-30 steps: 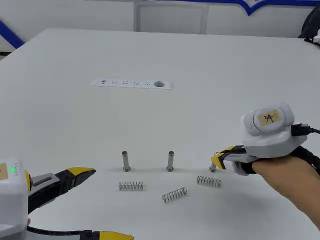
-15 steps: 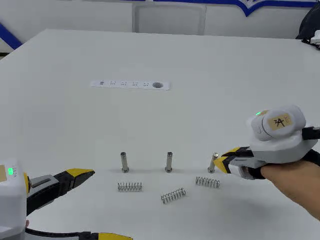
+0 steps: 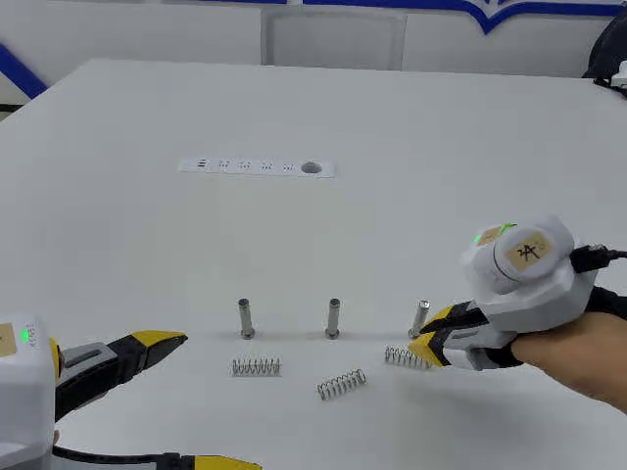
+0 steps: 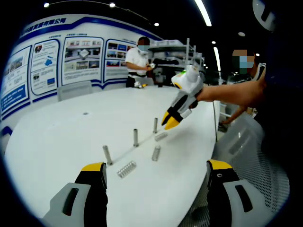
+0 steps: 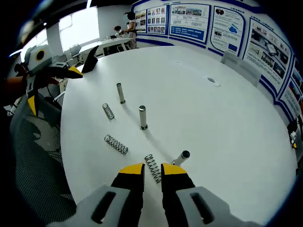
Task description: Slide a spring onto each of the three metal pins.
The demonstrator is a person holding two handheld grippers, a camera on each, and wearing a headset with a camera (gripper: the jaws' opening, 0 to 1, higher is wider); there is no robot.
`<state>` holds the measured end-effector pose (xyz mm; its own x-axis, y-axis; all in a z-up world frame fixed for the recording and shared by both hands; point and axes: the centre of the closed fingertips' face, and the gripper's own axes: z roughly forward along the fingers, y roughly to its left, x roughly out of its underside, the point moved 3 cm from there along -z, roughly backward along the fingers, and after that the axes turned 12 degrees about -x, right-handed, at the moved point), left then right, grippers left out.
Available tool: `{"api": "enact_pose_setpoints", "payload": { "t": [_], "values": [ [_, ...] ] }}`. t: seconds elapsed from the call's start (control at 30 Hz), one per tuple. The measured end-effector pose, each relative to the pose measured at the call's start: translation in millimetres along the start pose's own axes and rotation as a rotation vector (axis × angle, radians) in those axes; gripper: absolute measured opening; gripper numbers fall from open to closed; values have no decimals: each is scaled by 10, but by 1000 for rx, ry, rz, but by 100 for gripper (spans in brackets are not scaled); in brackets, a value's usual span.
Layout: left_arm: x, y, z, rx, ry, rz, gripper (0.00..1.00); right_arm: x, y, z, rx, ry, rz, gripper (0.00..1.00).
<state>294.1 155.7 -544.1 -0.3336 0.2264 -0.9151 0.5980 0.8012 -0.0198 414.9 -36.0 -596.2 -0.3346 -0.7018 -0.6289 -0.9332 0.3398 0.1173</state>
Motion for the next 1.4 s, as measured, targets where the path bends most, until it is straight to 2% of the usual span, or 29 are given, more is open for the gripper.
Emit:
{"api": "enact_pose_setpoints", "payload": {
  "t": [0.23,0.5,0.8,0.9,1.3,1.4],
  "values": [
    [1,1,0,-1,2,0,88,4,4,129,-46,100,-101,15],
    [1,2,2,-1,3,-3,88,-3,-21,267,-81,191,-169,15],
    [4,6,3,-4,4,-6,88,-12,-35,367,-123,268,-222,15],
    [6,6,3,-4,4,-6,88,4,-23,405,-139,315,-257,15],
    [2,14,5,-6,4,-11,88,34,-40,507,-181,404,-314,14],
    [1,16,7,-7,5,-12,88,39,-48,513,-190,413,-316,13]
  ]
}}
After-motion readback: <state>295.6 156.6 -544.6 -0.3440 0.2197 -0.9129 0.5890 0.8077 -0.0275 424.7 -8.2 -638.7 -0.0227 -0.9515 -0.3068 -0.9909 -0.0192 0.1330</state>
